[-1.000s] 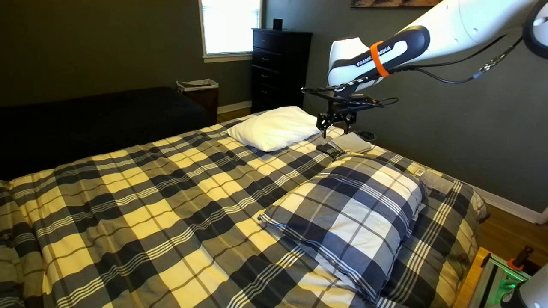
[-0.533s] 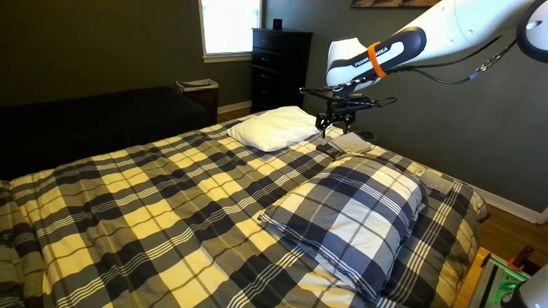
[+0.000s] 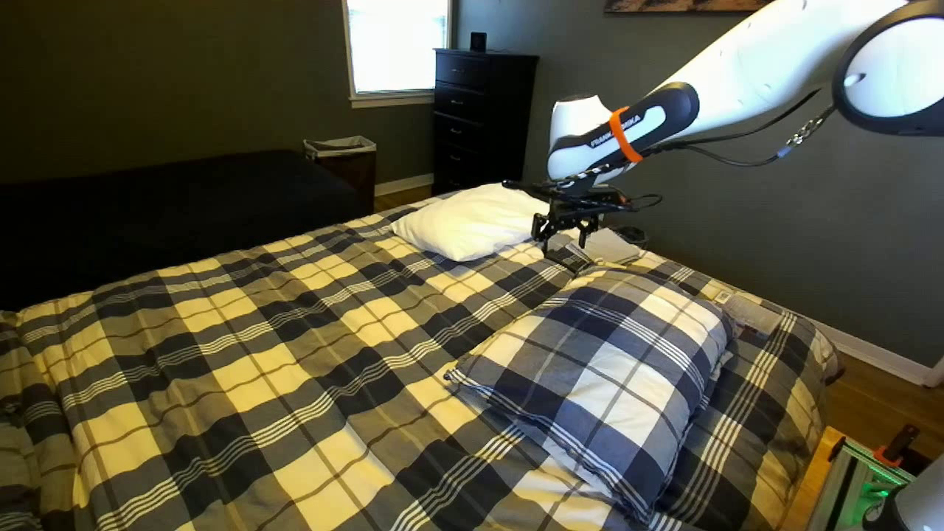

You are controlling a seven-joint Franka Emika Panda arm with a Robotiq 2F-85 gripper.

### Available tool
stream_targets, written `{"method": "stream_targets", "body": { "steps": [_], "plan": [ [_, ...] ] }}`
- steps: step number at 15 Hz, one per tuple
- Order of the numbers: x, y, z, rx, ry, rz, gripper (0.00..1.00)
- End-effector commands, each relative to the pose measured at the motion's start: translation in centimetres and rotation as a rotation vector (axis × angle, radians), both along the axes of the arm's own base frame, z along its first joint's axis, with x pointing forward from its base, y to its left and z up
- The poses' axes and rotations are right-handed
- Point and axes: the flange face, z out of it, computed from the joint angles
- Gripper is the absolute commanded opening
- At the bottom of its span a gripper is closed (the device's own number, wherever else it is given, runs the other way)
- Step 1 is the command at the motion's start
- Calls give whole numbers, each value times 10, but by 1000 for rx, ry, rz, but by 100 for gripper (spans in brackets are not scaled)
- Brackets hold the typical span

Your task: Turn the pillow upside down

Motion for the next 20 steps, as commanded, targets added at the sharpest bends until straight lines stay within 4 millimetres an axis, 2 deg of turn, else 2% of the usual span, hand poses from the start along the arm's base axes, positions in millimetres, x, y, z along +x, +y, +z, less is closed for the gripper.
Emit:
{"method": "stream_targets", "body": {
  "steps": [1,3,6,13,20],
  "plan": [
    [22,12,-56,-25,-25,-64,100],
    [28,16,-82,-35,-27,-84,100],
    [32,11,-116,-65,7,-106,100],
    [46,-14,-158,-127,19,-102,100],
    [47,-15,-203,-139,146,-94,100]
  ]
}}
